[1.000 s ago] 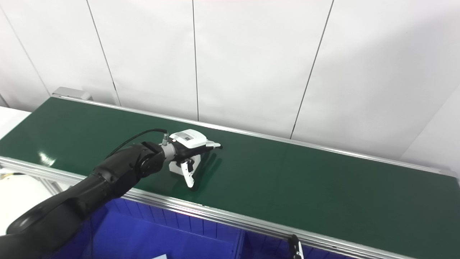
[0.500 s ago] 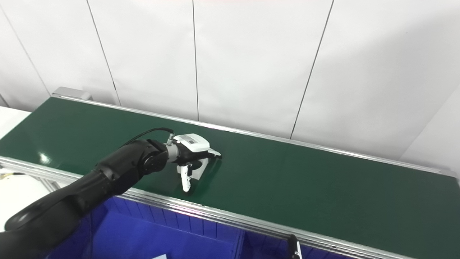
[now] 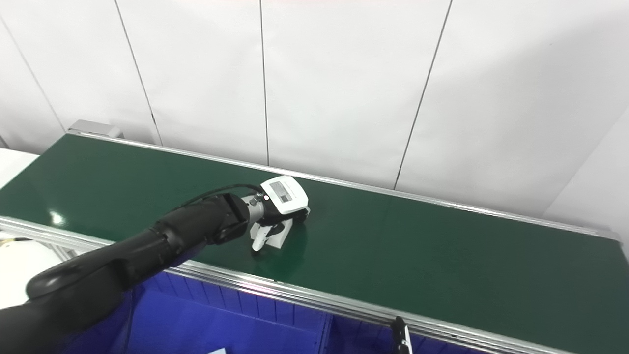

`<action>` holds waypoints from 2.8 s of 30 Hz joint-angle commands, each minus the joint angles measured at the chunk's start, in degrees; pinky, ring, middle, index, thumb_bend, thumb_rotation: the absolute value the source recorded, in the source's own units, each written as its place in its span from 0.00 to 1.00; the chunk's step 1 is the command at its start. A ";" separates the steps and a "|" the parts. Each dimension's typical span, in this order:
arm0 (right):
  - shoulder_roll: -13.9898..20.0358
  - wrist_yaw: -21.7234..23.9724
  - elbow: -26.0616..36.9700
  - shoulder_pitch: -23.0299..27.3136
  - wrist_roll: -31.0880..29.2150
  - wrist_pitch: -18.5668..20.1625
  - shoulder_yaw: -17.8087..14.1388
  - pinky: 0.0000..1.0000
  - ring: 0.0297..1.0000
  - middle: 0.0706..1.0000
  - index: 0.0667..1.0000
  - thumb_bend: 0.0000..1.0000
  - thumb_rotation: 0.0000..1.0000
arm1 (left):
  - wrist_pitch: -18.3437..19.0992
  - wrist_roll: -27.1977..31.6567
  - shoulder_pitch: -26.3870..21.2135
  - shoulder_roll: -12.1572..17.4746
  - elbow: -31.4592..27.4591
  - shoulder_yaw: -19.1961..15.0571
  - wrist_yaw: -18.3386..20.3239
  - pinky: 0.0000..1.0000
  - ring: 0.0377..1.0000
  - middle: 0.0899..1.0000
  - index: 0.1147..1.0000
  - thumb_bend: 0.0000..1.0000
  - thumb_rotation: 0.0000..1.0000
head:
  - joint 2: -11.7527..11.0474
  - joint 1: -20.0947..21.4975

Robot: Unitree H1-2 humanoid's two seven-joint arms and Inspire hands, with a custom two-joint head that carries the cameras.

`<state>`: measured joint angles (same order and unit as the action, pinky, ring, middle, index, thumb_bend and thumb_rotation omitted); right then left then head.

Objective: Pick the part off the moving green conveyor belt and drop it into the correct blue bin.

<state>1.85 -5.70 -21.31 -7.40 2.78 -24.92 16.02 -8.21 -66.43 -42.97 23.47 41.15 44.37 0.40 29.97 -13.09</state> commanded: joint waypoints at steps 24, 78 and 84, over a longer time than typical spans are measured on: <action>-0.35 -0.21 2.33 0.42 0.71 -2.00 0.81 1.00 1.00 0.98 1.00 0.82 1.00 | 5.42 2.32 0.22 1.84 1.29 -1.72 -1.46 0.20 0.33 0.40 0.47 0.50 0.00 | 0.15 -0.06; -1.29 13.18 9.70 2.52 -4.40 -1.98 -11.09 0.98 0.96 0.96 1.00 0.88 1.00 | 8.42 10.30 21.40 4.78 -58.58 -22.35 41.43 0.29 0.37 0.46 0.45 0.50 0.00 | 19.94 -17.12; -1.88 13.05 10.15 1.99 -4.83 -1.95 -10.94 0.99 0.97 0.96 1.00 0.88 1.00 | 9.41 10.54 27.96 3.64 -61.29 -24.04 41.43 0.32 0.35 0.42 0.51 0.49 0.00 | 19.32 -15.82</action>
<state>1.02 6.92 -14.76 -7.32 -1.14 -24.63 4.81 0.02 -56.69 -14.69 27.19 -18.03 21.51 42.67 49.31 -29.10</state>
